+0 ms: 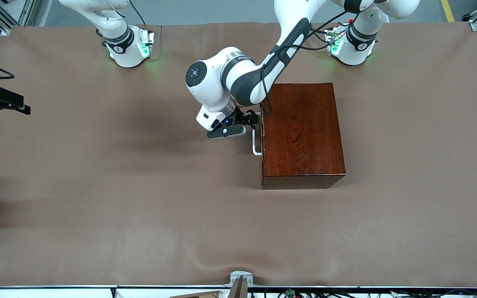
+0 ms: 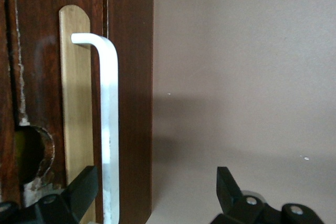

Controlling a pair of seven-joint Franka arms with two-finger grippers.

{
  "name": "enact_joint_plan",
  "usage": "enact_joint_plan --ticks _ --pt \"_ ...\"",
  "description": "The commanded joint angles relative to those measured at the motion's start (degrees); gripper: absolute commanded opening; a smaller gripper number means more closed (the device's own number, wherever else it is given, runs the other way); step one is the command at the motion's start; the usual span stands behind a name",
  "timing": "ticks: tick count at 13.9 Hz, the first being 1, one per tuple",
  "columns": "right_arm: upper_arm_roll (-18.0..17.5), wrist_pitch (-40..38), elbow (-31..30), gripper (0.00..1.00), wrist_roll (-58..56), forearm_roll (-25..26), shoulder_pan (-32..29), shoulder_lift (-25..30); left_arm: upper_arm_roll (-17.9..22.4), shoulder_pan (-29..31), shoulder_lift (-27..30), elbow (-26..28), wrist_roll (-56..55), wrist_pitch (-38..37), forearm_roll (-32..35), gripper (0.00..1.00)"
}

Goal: Open drawer, take yellow block, close drawer

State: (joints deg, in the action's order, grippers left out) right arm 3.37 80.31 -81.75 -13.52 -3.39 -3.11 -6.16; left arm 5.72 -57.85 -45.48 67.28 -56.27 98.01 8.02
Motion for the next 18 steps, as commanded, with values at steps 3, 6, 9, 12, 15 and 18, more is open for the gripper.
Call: enact_joint_plan --ticks 3,6,9,12,15,18 --pt "-0.6 -0.9 0.5 1.00 -0.5 -0.1 -1.7 -0.5 0.3 -0.1 -1.2 -1.3 0.5 -1.5 1.2 1.00" --pt "-0.7 -0.9 0.5 1.00 -0.4 -0.1 -1.1 -0.5 0.3 -0.1 -2.2 -1.3 0.5 -1.4 1.6 1.00" --pt "-0.8 -0.9 0.6 1.00 -0.4 0.0 -0.8 -0.5 0.3 -0.1 -2.4 -1.4 0.6 -0.7 1.6 1.00" --pt "-0.9 -0.9 0.5 1.00 -0.4 0.1 -1.1 -0.5 0.3 -0.1 -2.5 -1.5 0.3 1.6 1.3 1.00" --pt "-0.9 -0.9 0.5 1.00 -0.5 0.1 -1.1 -0.5 0.2 -0.4 -3.2 -1.8 -0.2 2.8 1.1 1.00" --pt "-0.9 -0.8 0.5 1.00 -0.5 0.3 -1.0 -0.5 -0.6 -0.5 -3.1 -2.3 -1.4 3.5 0.9 1.00"
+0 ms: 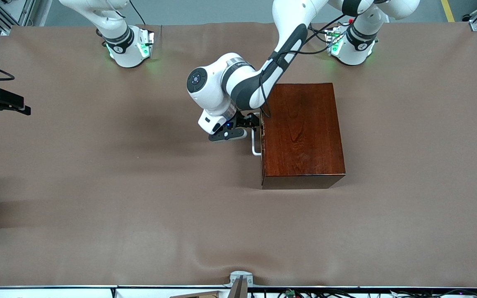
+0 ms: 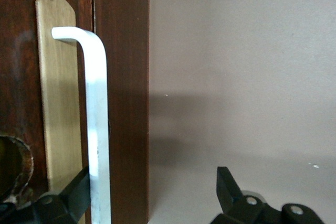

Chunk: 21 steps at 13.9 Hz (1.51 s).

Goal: Open drawer, take yellow block, close drawer

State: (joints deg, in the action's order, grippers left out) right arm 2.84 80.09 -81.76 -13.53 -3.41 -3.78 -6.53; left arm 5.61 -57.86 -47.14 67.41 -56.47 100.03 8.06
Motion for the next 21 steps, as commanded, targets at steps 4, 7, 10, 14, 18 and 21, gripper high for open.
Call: enact_joint_plan --ticks 4,7,10,14,18,21 --pt "-0.4 -0.3 0.9 1.00 -0.4 0.5 -0.4 -2.2 -0.5 -1.2 -1.4 -2.8 -3.3 4.3 -0.2 1.00" --pt "-0.4 -0.2 0.9 1.00 -0.4 0.7 -0.8 -2.3 -0.5 -1.8 -1.5 -3.2 -4.0 5.8 -1.2 1.00" --pt "-0.3 -0.1 0.9 1.00 -0.4 1.0 -0.6 -2.3 -0.5 -1.9 -1.5 -3.3 -5.5 8.9 -1.3 1.00" --pt "-0.4 0.0 1.0 1.00 0.3 2.5 -0.2 -2.2 -0.5 -2.0 -1.6 -3.3 -6.3 11.7 -2.2 1.00" --pt "-0.4 1.0 1.0 1.00 0.1 3.2 -0.9 -2.3 -0.4 -1.9 -3.6 -6.6 -7.3 13.4 -4.7 1.00" --pt "-0.3 1.2 1.0 1.00 -0.2 3.7 -0.7 -2.3 -0.4 -1.9 -4.4 -7.5 -7.7 14.3 -4.8 1.00"
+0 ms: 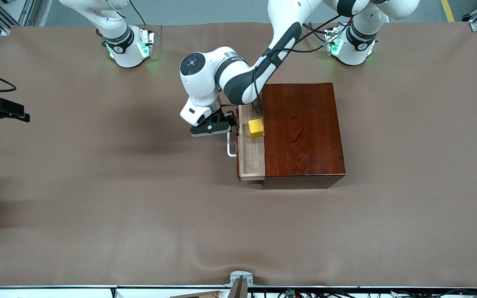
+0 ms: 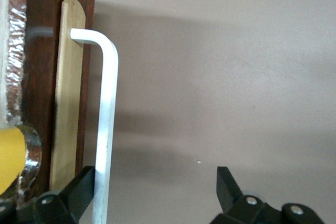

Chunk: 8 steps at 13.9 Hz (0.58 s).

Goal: Open drawer, take yellow block, close drawer
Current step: 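Pull the drawer open by its handle with the left gripper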

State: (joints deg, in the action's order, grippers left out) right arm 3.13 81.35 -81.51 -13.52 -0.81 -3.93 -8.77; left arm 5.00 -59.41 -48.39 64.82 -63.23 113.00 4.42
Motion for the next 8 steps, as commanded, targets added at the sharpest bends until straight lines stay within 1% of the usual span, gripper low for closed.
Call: enact_joint_plan --ticks 1,8 --pt "-0.6 -0.1 0.7 1.00 0.2 1.2 -0.2 0.0 0.2 -0.4 -3.1 -4.9 -1.0 2.0 -1.3 1.00" --pt "-0.6 -0.1 0.6 1.00 0.4 1.0 -0.9 0.0 0.2 -0.4 -3.1 -6.1 -2.1 5.1 -3.3 1.00"
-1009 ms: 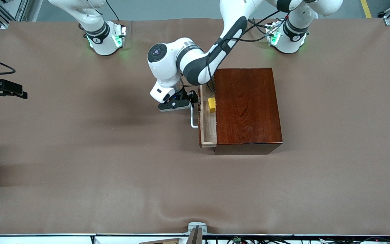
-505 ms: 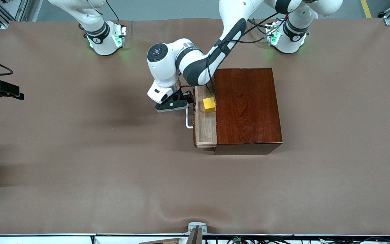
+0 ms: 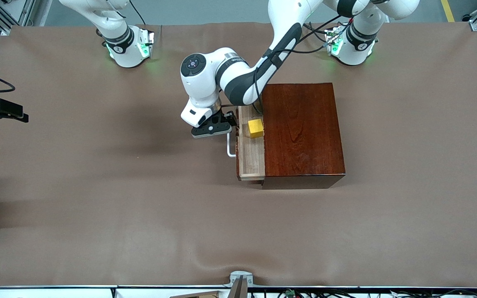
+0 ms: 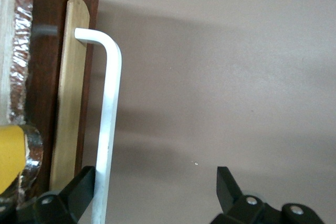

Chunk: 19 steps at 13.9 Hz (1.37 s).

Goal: Open drawer, take yellow block, close drawer
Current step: 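Pull the drawer open by its handle with the left gripper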

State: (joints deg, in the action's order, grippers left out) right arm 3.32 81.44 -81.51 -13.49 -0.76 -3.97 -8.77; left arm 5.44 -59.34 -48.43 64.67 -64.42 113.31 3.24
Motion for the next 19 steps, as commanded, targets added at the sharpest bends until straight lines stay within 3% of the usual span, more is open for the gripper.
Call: enact_joint_plan --ticks 1,19 --pt "-0.8 -0.1 0.7 1.00 0.4 0.9 -0.9 0.0 -0.3 -0.4 -3.1 -6.0 -0.9 5.2 -2.1 1.00" --pt "-0.7 -0.1 0.6 1.00 0.5 0.9 -0.9 0.0 0.0 -0.5 -3.1 -6.5 -0.7 7.3 -3.3 1.00"
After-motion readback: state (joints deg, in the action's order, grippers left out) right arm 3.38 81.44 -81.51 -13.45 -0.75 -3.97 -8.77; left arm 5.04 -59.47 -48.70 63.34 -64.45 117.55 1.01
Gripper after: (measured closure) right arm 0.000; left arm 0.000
